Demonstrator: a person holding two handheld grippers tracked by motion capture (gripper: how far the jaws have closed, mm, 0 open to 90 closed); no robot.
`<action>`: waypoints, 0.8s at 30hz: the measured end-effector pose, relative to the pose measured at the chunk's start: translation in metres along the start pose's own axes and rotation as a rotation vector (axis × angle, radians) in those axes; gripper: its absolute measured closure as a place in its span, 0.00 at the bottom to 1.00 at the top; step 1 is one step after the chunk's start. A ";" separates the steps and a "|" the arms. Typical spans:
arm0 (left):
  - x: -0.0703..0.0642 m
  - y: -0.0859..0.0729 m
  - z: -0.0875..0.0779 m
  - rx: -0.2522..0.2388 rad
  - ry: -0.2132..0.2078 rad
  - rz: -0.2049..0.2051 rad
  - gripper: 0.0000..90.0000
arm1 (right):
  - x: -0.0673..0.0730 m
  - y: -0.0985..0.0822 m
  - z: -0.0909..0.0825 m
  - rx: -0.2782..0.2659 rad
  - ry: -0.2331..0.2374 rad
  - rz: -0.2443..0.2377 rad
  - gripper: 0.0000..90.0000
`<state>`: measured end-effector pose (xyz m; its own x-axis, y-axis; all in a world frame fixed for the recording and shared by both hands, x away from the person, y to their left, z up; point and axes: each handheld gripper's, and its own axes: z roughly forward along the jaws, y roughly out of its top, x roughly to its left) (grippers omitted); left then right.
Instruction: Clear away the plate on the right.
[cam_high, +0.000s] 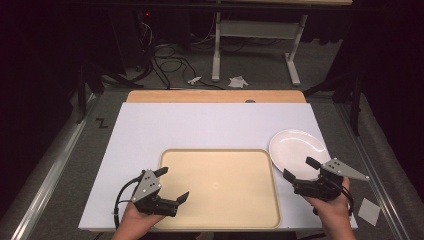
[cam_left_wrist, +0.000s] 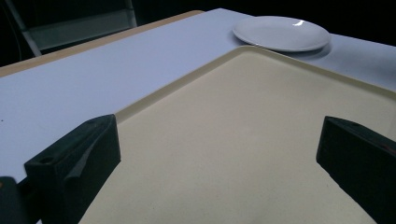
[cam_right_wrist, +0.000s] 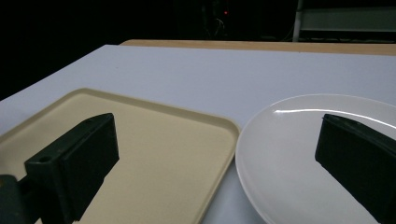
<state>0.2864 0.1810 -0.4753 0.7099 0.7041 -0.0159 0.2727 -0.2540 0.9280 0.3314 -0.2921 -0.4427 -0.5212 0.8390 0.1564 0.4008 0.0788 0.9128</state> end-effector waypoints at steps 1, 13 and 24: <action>0.000 0.000 0.000 0.000 0.000 0.000 0.01 | -0.002 0.000 -0.001 -0.002 -0.006 0.005 0.00; 0.001 0.000 -0.001 -0.002 -0.001 -0.001 0.01 | -0.022 0.001 -0.009 -0.025 -0.059 0.053 0.00; 0.000 0.000 0.000 -0.001 -0.007 0.001 0.01 | -0.040 -0.002 -0.015 -0.031 -0.108 0.085 0.00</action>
<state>0.2864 0.1815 -0.4750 0.7143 0.6996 -0.0176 0.2718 -0.2541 0.9282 0.3402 -0.3333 -0.4452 -0.4016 0.8951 0.1935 0.4158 -0.0100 0.9094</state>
